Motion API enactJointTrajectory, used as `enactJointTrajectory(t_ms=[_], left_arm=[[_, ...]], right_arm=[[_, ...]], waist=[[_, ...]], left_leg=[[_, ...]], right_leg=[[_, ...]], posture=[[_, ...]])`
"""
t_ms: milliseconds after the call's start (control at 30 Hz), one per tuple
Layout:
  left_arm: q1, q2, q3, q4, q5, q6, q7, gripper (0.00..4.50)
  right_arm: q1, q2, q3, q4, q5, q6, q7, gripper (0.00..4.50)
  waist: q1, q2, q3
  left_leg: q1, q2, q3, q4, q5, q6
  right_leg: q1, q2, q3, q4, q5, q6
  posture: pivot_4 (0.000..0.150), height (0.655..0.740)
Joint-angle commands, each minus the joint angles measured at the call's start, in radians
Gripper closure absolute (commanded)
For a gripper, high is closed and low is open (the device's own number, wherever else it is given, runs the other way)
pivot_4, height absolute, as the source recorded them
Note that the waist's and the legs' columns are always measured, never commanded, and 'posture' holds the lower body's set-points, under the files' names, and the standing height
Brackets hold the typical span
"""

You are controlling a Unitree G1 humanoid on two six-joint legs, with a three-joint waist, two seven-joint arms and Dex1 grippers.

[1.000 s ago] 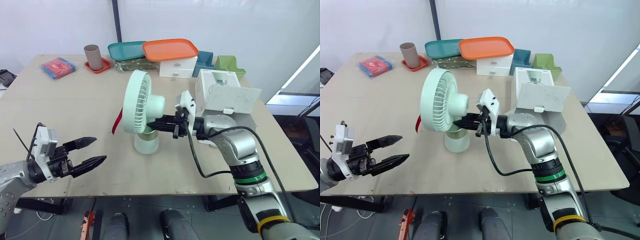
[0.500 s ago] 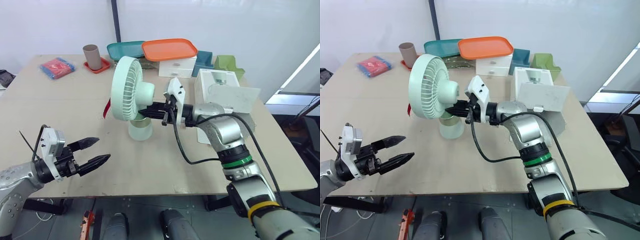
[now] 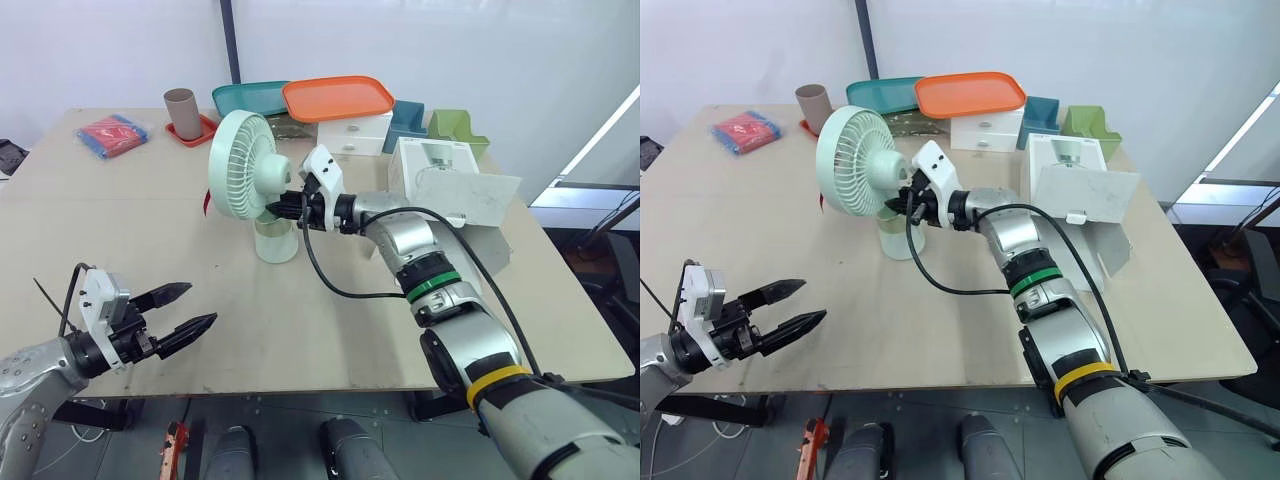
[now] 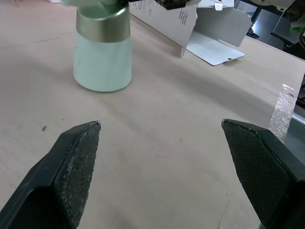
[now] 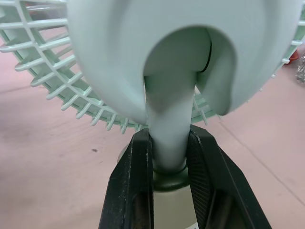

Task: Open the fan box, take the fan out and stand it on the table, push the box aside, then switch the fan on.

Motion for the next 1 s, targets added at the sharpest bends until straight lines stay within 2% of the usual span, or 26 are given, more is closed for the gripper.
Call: enactJointTrajectory(t_ms=[33, 233, 267, 300, 367, 400, 433, 500, 833, 1000], left_arm=[[0.007, -0.004, 0.005, -0.021, 0.006, -0.026, -0.005, 0.16], [0.014, -0.014, -0.012, -0.015, 0.025, -0.047, -0.009, 0.16], [0.015, -0.014, -0.014, -0.013, 0.029, -0.052, -0.010, 0.00], [0.014, -0.015, -0.016, -0.011, 0.031, -0.054, -0.011, 0.00], [0.012, -0.017, -0.020, -0.008, 0.032, -0.059, -0.014, 0.00], [0.005, -0.019, -0.026, -0.010, 0.032, -0.056, -0.009, 0.00], [-0.002, -0.020, -0.034, -0.015, 0.033, -0.052, -0.002, 0.00], [-0.011, -0.022, -0.045, -0.022, 0.034, -0.045, 0.010, 0.00], [-0.053, -0.016, -0.072, -0.082, 0.010, 0.014, 0.073, 0.00], [-0.080, -0.001, -0.065, -0.088, -0.013, 0.046, 0.081, 0.00]], right_arm=[[-0.047, 0.020, -0.033, 0.005, -0.003, -0.053, -0.001, 4.10], [-0.022, 0.040, -0.010, 0.011, -0.030, -0.053, 0.029, 4.10], [-0.019, 0.042, -0.008, 0.010, -0.033, -0.050, 0.031, 3.06], [-0.018, 0.045, -0.009, 0.011, -0.035, -0.048, 0.031, 2.76], [-0.015, 0.048, -0.010, 0.014, -0.041, -0.039, 0.031, 1.74], [-0.014, 0.048, -0.012, 0.015, -0.043, -0.036, 0.028, 1.41], [-0.014, 0.048, -0.016, 0.016, -0.044, -0.032, 0.025, 0.84], [-0.014, 0.049, -0.022, 0.017, -0.044, -0.028, 0.022, 0.04], [-0.001, 0.022, -0.034, -0.016, -0.042, -0.018, 0.038, 0.04], [0.053, -0.027, -0.029, -0.140, -0.031, 0.026, 0.073, 0.04]], waist=[[-0.004, 0.000, 0.000], [-0.010, 0.000, 0.000], [-0.010, 0.000, 0.000], [-0.010, 0.000, 0.000], [-0.010, 0.000, 0.000], [-0.010, 0.000, 0.000], [-0.010, 0.000, 0.000], [-0.010, 0.000, 0.000], [-0.010, 0.000, 0.000], [-0.009, 0.000, 0.000]], left_leg=[[0.000, 0.000, 0.000, 0.000, 0.000, 0.000], [0.001, 0.000, 0.000, 0.000, 0.000, 0.000], [0.001, 0.000, 0.000, 0.000, 0.000, 0.000], [0.001, 0.000, 0.000, 0.000, 0.000, 0.000], [0.001, 0.001, 0.000, 0.000, 0.000, 0.000], [0.001, 0.001, 0.000, 0.000, 0.000, 0.000], [0.001, 0.001, 0.000, 0.000, 0.000, 0.000], [0.001, 0.000, 0.000, 0.000, 0.000, 0.000], [0.001, 0.000, -0.001, 0.000, 0.000, 0.000], [0.001, 0.000, -0.001, 0.000, 0.000, 0.000]], right_leg=[[0.000, 0.000, 0.000, 0.000, 0.000, 0.000], [0.000, 0.000, 0.000, 0.000, 0.000, 0.000], [0.000, 0.000, 0.000, 0.000, 0.000, 0.000], [0.000, 0.000, 0.000, 0.000, 0.000, 0.000], [0.000, 0.001, 0.000, 0.000, 0.000, 0.000], [0.000, 0.001, 0.000, 0.000, 0.000, 0.000], [0.000, 0.001, -0.001, 0.000, 0.000, 0.000], [0.000, 0.000, -0.001, 0.000, 0.000, 0.001], [0.000, 0.001, -0.001, 0.000, 0.000, 0.001], [0.001, 0.001, 0.000, 0.000, 0.000, 0.002]], posture=[[0.150, 0.7400], [0.150, 0.7400], [0.150, 0.7400], [0.150, 0.7400], [0.150, 0.7400], [0.150, 0.7400], [0.150, 0.7400], [0.150, 0.7400], [0.150, 0.7400], [0.150, 0.7400]])
